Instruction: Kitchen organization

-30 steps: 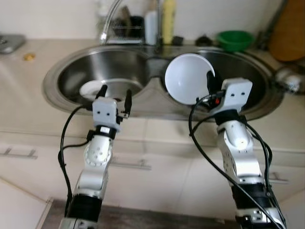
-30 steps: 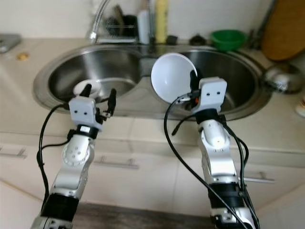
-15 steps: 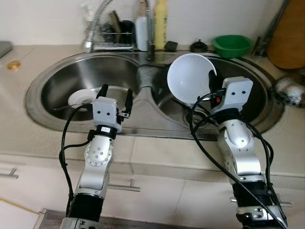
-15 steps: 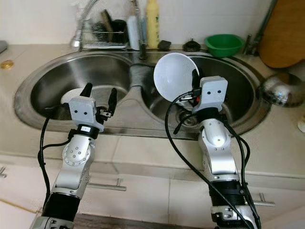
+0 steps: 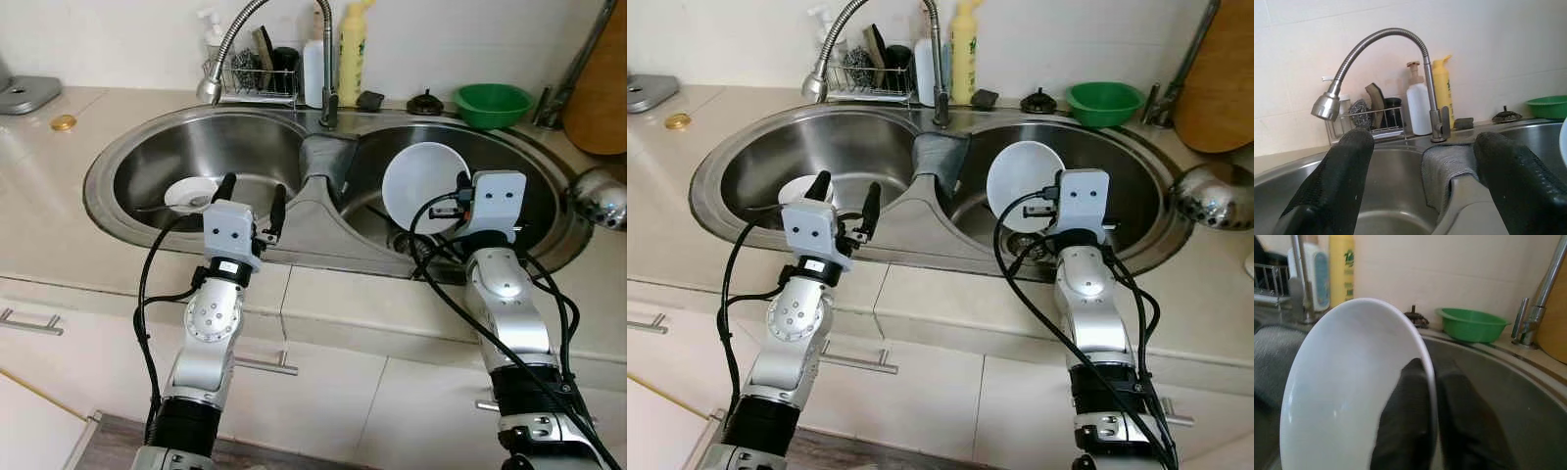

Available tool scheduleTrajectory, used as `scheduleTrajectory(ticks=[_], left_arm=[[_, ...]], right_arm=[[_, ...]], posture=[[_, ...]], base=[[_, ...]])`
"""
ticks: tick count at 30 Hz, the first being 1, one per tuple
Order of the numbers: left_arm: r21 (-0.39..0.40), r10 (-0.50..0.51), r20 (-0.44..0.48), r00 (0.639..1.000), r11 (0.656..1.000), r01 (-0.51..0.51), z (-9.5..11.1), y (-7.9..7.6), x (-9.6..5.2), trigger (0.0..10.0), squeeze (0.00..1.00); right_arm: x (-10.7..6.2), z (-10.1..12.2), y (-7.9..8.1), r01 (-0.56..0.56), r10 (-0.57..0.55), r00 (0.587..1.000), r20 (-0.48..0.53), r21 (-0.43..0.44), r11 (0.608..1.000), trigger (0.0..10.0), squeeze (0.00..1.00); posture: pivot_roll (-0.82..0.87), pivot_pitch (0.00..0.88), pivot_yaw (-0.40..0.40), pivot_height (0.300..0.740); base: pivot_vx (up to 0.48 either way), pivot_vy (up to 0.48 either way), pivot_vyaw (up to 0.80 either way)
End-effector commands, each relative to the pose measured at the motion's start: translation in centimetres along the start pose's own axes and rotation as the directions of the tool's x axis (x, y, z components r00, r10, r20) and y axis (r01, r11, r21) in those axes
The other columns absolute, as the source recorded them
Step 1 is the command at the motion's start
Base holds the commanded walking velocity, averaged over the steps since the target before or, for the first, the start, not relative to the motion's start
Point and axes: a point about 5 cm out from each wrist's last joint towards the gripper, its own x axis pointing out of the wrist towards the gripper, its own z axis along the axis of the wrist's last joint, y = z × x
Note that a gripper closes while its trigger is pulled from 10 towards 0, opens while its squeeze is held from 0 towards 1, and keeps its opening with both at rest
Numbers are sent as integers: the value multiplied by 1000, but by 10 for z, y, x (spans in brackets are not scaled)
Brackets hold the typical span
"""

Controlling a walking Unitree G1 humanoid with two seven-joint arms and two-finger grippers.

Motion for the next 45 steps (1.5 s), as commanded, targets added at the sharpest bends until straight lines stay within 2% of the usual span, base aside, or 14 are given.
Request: scheduleTrajectory(ticks=[1,5,8,20,23,24,27,45], left_arm=[[5,-6,-3,1000,1000,6,0,0,0,10000,0],[3,-10,-8,1000,1000,10,-1,-1,0,10000,0],[1,-10,-12,1000,1000,10,-1,-2,0,10000,0],[2,-14,-21,1000,1000,14,-2,-2,0,10000,0],[-1,-14,-22,1000,1000,14,-2,-2,0,10000,0],[-9,-12,-26,1000,1000,12,-3,-2,0,10000,0],[-16,-15,-33,999,1000,15,-3,-2,0,10000,0],[-24,-26,-30,999,999,25,-2,-4,-1,10000,0]], right_arm=[[0,-12,7,-74,71,994,-88,-34,997,10000,1000],[-7,-27,18,-159,148,973,-179,-48,986,10000,1000],[-8,-28,20,-171,162,970,-184,-32,985,10000,1000],[-7,-23,20,-168,162,973,-167,-20,986,10000,1000],[-3,-10,15,-117,118,989,-92,13,993,10000,1000],[0,3,13,-93,94,996,-14,28,995,10000,0],[1,15,10,-68,64,996,58,56,996,10000,0],[-4,27,5,-25,11,984,177,80,996,10000,0]], posture=[[-89,0,21,740],[-88,0,21,740],[-88,0,21,740],[-89,0,22,740],[-89,0,23,740],[-89,0,23,740],[-89,0,23,740],[-85,0,20,740]], base=[[0,0,0],[0,0,0],[0,0,0],[0,0,0],[0,0,0],[0,0,0],[0,92,0],[0,469,0]])
